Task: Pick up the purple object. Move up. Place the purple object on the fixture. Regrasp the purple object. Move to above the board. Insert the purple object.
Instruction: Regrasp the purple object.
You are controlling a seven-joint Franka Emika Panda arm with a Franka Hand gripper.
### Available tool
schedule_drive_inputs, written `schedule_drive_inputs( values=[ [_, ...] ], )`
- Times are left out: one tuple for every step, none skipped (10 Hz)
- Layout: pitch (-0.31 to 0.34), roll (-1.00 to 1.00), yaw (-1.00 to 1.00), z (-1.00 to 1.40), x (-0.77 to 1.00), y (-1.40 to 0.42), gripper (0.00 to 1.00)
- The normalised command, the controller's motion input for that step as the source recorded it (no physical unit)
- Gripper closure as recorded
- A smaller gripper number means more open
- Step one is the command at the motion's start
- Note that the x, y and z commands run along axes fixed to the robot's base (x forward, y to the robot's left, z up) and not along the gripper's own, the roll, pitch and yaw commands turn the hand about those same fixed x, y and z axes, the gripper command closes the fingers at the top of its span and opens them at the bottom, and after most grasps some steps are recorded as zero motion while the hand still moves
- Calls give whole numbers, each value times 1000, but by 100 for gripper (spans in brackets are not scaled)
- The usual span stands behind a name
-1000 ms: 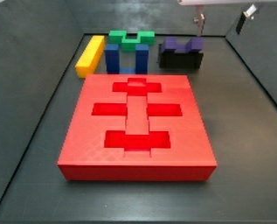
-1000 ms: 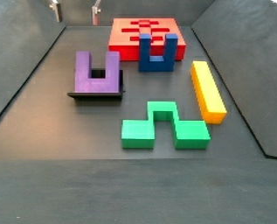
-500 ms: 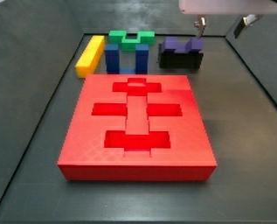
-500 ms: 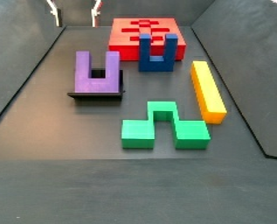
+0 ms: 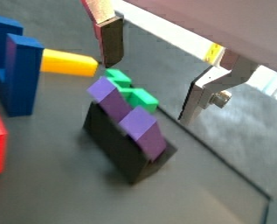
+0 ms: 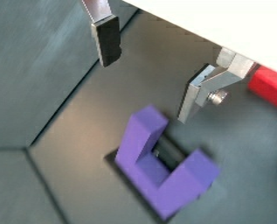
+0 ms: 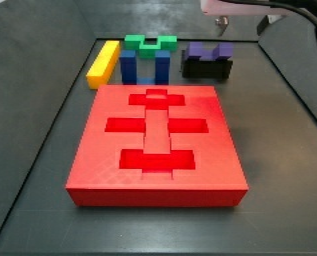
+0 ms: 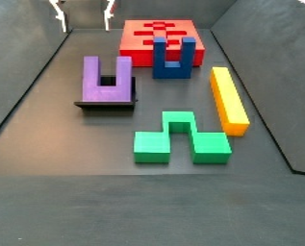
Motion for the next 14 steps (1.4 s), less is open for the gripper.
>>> schedule_drive_inputs(
  values=[
    [340,589,220,-200,651,426,0],
    [251,514,137,-380,686,403,0],
    [120,500,134,-483,597,294,0],
    [60,437,137,-386,526,154,0],
    [103,317,109,-146,551,89,0],
    [131,351,103,-146,514,34,0],
    [166,331,106,-114,509,3,0],
    [260,351,111,-80,660,0,0],
    [400,400,106,-103,883,-46,0],
    [383,343,66,-160,854,-74,0],
    [420,329,77,-166,914,-100,0],
    [357,231,60,-177,889,-154,0],
    [89,49,0,-83,700,-86,0],
    [0,20,0,-34,703,-114,0]
  ],
)
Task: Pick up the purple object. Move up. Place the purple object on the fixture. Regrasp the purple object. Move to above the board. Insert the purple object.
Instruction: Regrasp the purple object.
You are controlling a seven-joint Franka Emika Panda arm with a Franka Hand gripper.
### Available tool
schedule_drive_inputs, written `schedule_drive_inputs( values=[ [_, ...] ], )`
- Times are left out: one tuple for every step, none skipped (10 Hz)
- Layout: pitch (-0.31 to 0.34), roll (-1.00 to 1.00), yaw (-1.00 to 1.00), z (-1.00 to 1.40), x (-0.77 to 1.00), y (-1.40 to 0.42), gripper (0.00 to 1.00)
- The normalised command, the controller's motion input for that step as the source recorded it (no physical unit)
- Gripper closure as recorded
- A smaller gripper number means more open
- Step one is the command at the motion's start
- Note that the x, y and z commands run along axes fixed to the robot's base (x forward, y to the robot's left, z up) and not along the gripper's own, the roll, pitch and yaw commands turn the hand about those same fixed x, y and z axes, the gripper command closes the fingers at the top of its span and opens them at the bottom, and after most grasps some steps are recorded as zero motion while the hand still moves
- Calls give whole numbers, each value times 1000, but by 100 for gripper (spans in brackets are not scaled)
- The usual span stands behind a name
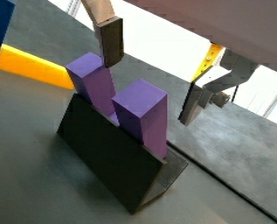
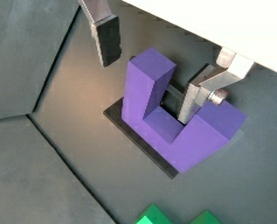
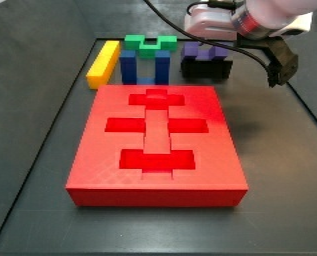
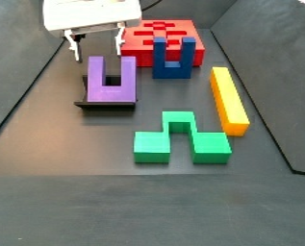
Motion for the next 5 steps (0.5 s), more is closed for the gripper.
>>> schedule_drive_inputs(
  values=[
    [0,66,0,-74,734,-100,0],
    [0,80,0,-174,754,-80,0],
    [0,-17,23,-206,489,0,0],
    [0,-11,0,0,0,0,0],
    [-97,-34,0,-9,0,17,0]
  ],
)
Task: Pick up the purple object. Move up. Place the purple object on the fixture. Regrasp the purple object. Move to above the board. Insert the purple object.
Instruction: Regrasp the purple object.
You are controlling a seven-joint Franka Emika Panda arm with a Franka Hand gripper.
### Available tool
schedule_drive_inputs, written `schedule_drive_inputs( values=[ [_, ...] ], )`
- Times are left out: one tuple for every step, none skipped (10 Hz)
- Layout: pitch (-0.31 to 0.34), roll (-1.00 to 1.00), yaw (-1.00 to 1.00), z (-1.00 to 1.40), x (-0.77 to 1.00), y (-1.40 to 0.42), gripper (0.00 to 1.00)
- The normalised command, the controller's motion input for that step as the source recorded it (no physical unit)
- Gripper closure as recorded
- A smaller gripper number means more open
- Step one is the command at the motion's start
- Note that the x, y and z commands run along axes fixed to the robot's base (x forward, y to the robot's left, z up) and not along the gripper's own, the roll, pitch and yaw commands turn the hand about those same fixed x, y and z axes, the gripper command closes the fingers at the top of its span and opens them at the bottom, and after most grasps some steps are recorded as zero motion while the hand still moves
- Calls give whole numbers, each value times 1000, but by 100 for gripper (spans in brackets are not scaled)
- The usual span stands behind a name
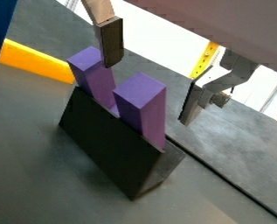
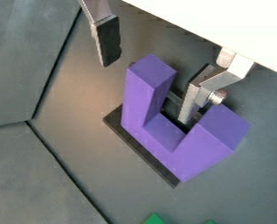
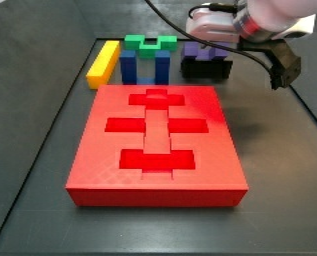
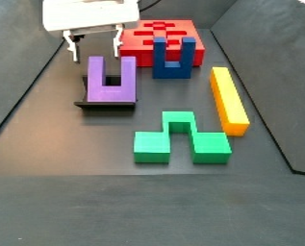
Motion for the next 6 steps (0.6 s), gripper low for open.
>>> schedule_drive_inputs(
  values=[
    [-83,0,0,-160,577,43,0],
    [-40,94,0,-263,623,60,0],
    [0,114,0,-226,323,106,0],
    [0,123,0,-157,0,80,0],
    [0,249,0,-254,66,9,0],
    [0,237,0,-249,51,0,0]
  ],
)
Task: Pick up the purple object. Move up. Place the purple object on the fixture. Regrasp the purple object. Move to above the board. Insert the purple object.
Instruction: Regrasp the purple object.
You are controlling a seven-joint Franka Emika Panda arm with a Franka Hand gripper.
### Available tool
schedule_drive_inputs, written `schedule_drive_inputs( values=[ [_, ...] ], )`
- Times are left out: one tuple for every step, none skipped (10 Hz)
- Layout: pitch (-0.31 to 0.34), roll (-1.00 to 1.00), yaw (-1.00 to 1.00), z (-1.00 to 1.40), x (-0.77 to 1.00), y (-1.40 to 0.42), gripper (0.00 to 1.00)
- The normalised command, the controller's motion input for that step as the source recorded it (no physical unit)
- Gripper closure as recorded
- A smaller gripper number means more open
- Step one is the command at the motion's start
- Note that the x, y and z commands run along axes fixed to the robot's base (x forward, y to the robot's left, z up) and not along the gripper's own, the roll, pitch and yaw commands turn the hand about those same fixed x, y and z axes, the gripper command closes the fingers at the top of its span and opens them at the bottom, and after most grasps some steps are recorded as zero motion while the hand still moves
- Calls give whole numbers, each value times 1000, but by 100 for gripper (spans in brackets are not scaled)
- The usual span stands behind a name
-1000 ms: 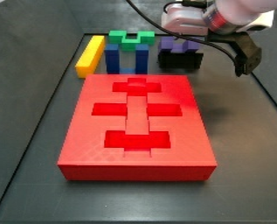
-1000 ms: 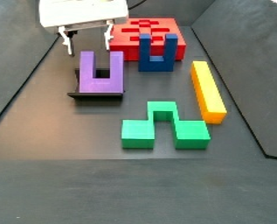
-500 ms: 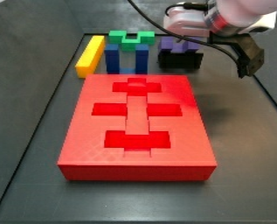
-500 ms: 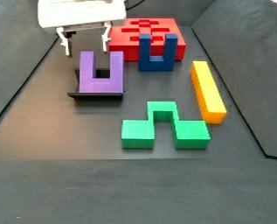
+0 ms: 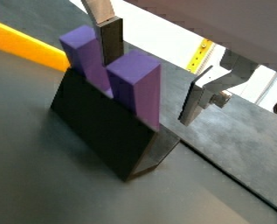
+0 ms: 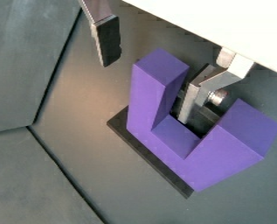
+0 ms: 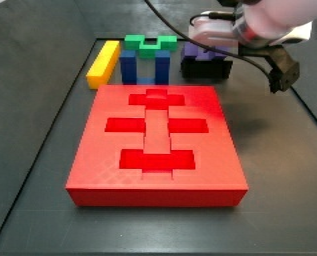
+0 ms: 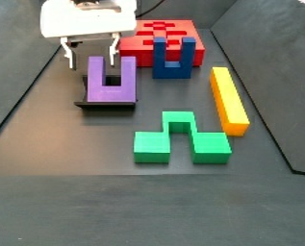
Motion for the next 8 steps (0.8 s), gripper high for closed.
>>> schedule_drive_inputs(
  values=[
    [0,163,0,-189,114,0,0],
    [109,0,0,0,71,0,0],
    [0,14,0,0,0,0,0],
    [0,20,0,0,0,0,0],
    [0,0,0,0,0,0,100],
    [0,0,0,0,0,0,100],
    [0,0,0,0,0,0,100],
    [0,0,0,0,0,0,100]
  ],
)
